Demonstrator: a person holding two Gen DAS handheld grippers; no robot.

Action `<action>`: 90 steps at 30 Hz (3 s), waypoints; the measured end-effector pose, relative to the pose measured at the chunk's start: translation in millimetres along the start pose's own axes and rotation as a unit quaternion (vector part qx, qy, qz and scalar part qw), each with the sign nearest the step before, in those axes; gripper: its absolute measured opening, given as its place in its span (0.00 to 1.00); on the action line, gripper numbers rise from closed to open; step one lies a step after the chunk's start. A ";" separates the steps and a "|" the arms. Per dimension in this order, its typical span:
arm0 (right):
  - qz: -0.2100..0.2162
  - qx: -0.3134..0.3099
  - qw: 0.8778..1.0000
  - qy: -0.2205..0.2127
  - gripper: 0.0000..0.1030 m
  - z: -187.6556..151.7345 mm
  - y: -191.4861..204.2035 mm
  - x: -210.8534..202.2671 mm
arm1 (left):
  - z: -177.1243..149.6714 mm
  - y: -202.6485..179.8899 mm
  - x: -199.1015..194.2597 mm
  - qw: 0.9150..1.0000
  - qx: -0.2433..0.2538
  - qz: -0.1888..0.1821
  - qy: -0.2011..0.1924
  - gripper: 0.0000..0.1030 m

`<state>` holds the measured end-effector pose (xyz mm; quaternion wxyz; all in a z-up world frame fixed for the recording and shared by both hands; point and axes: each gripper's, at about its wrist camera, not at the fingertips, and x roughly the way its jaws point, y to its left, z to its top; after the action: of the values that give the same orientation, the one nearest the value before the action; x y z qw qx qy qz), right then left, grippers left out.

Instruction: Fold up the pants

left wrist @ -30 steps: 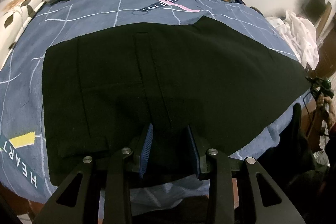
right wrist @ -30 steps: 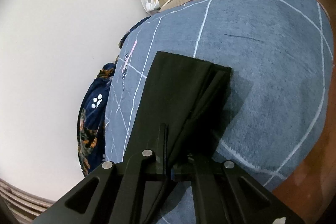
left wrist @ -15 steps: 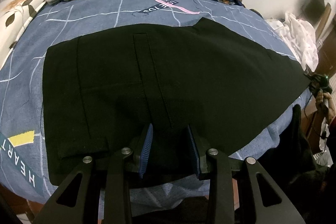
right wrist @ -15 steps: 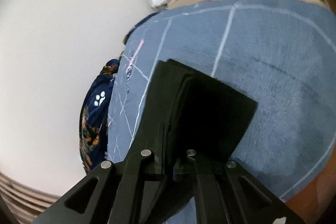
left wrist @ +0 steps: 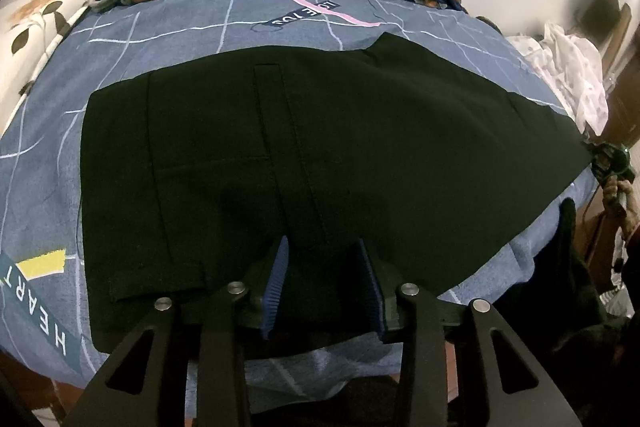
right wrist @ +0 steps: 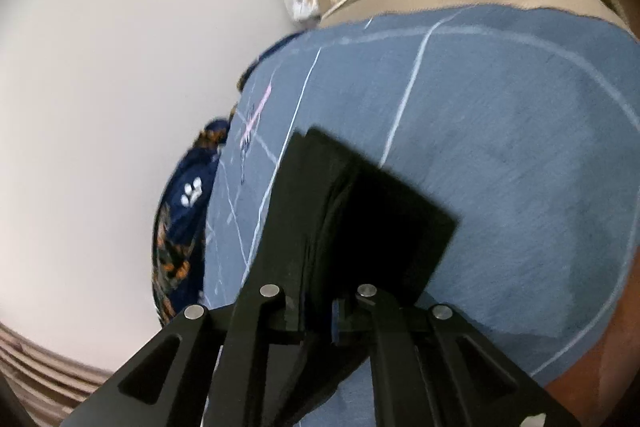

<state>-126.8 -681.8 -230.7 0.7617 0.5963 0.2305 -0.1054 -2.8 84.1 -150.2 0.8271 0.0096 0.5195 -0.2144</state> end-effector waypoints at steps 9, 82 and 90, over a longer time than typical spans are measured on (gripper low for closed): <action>-0.006 0.016 0.999 -0.030 0.19 18.7 -17.3 -37.1 | 0.9 -7.1 1.7 1.000 0.012 0.000 -0.001 0.51; 0.039 -0.590 0.704 0.393 0.14 -550.0 358.6 300.9 | -24.4 144.2 -89.4 0.955 -0.222 0.163 -0.113 0.68; 0.097 -0.483 0.773 0.399 0.19 -498.9 359.1 289.4 | -11.2 106.2 -108.5 0.964 -0.169 0.112 -0.175 0.68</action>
<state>169.3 -75.5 -151.0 0.7956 0.1575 0.4748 0.3418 -13.6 220.6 -83.7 0.9134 -0.1096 0.3909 -0.0282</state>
